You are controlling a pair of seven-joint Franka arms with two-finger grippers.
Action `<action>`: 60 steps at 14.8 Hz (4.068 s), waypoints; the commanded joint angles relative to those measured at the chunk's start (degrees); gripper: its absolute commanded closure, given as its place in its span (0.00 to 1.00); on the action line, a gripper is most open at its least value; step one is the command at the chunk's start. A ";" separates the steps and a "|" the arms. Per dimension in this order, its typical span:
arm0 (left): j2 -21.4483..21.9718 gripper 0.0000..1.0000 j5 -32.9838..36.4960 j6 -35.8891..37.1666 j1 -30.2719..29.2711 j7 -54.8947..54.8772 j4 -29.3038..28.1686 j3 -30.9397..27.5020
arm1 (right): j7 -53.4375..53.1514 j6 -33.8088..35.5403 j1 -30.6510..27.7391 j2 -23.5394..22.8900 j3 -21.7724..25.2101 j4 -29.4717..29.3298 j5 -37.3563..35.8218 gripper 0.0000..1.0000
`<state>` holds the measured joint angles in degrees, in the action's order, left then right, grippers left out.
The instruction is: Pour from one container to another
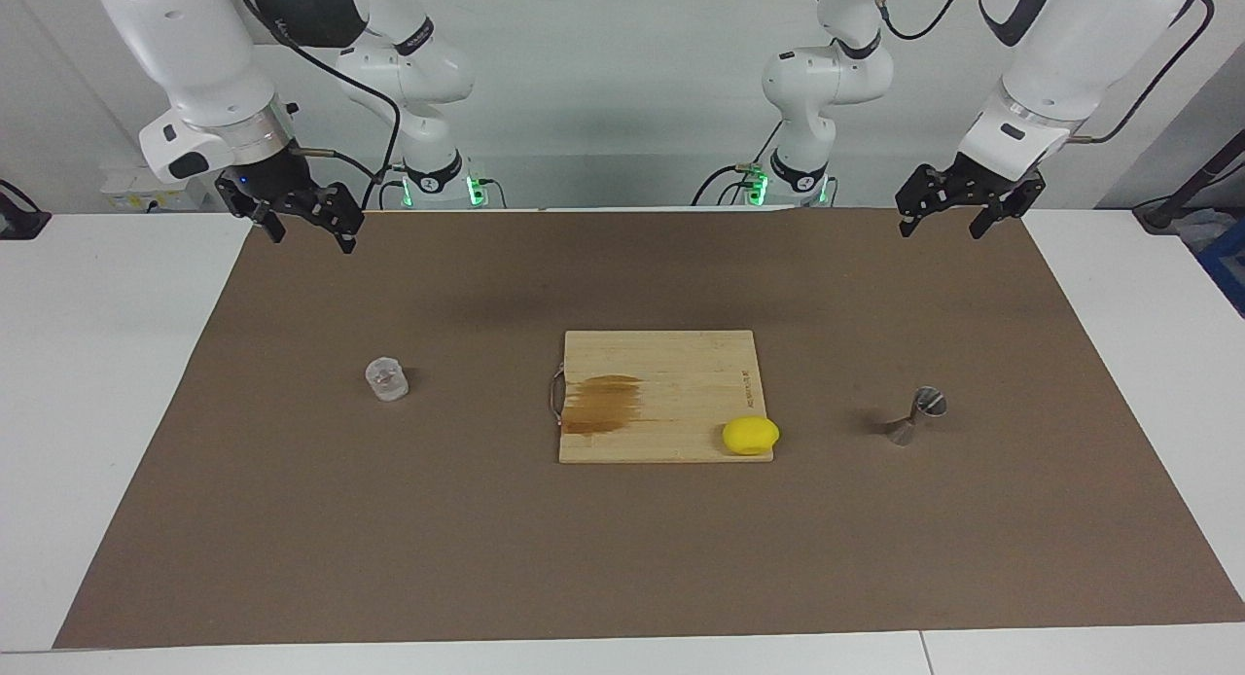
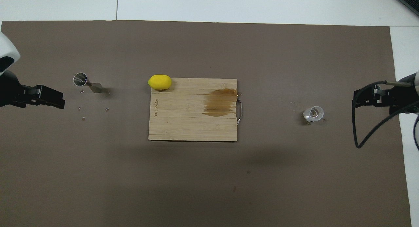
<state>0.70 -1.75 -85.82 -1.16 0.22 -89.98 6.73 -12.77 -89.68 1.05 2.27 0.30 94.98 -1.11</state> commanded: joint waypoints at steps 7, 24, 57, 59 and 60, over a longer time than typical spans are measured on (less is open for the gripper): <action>1.24 0.00 -0.27 0.48 -0.25 -1.02 -1.77 -0.04 | 1.16 0.30 -0.70 1.07 -0.30 1.09 0.24 0.00; -9.56 0.00 -5.80 -0.32 -0.43 -0.14 -0.81 -2.41 | 1.16 0.30 -0.70 1.07 -0.30 1.09 0.24 0.00; -20.91 0.00 -64.16 -21.67 -9.39 63.32 -18.39 -13.14 | 1.16 0.30 -0.70 1.07 -0.30 1.09 0.24 0.00; -20.91 0.00 -64.51 -23.25 -9.39 63.23 -18.82 -13.05 | 1.16 0.30 -0.70 1.07 -0.30 1.09 0.24 0.01; -20.91 0.00 -65.04 -23.69 -9.39 63.23 -18.83 -12.97 | 1.16 0.30 -0.70 1.07 -0.30 1.09 0.24 0.00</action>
<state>-21.95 -65.13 -107.27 -11.05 62.98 -106.40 -6.06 -12.77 -89.68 1.05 2.27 0.30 94.99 -1.11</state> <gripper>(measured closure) 0.000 0.004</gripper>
